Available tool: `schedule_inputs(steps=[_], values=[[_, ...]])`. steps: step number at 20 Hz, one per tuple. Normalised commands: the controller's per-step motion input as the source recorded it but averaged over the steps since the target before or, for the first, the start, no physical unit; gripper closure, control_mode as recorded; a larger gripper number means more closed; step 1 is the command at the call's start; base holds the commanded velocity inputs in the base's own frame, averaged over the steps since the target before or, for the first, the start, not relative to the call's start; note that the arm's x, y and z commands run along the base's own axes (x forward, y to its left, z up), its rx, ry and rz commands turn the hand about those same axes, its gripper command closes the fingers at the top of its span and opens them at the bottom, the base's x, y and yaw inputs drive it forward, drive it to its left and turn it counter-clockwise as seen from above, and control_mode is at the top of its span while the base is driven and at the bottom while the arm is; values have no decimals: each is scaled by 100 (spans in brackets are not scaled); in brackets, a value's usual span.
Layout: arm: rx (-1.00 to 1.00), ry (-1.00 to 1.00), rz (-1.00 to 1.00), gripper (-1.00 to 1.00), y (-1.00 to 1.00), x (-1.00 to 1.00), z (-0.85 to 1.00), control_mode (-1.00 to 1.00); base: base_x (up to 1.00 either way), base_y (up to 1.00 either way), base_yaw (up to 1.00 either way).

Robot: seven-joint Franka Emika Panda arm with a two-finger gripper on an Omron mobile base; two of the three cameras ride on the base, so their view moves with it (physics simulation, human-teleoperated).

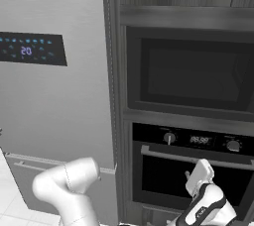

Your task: Take the fish from the oven and place it on the plate on the counter.

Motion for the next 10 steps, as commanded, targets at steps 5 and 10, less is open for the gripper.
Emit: schedule_inputs(steps=[5, 10], values=[[-8, -10, -1, -100, -8, 8, -8, -100, 0, 0, 0], [-7, -3, -4, -100, -10, 5, 0, -100, 0, 0, 0]])
